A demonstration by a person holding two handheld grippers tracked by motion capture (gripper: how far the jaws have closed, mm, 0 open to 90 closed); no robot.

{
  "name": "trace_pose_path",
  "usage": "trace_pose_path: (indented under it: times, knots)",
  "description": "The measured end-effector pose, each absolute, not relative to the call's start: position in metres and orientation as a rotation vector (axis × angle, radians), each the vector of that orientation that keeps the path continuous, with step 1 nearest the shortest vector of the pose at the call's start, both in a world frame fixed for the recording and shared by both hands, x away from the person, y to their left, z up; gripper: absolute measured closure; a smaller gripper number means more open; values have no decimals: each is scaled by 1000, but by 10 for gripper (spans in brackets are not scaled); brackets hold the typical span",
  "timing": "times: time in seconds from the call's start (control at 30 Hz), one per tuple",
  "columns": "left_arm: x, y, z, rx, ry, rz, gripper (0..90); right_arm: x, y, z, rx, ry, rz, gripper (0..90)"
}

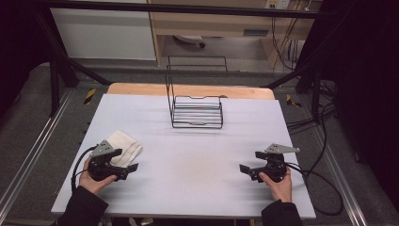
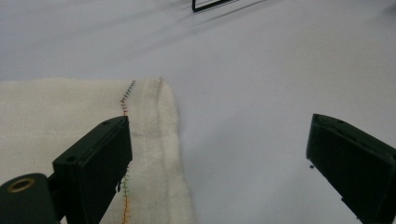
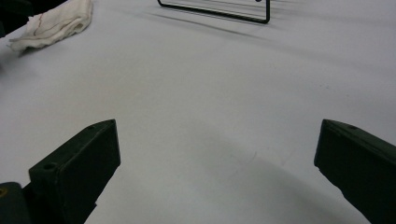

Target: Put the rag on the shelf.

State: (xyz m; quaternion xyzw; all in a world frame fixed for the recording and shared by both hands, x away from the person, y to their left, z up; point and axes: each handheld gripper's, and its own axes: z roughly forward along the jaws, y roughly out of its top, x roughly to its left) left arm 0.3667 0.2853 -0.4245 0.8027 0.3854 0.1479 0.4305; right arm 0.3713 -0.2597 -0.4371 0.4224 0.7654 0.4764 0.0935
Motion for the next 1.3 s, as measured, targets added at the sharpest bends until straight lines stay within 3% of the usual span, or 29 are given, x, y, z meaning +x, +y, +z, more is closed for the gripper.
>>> trace_pose_path:
  times: [0.6,1.3]
  knots:
    - [392,269,-404,2053,1022,414,112,372,-259,-438,1255,2276,1395,10]
    - [423,248,-437,2190,1136,536,450,372,-259,-438,1253,2275,1393,10]
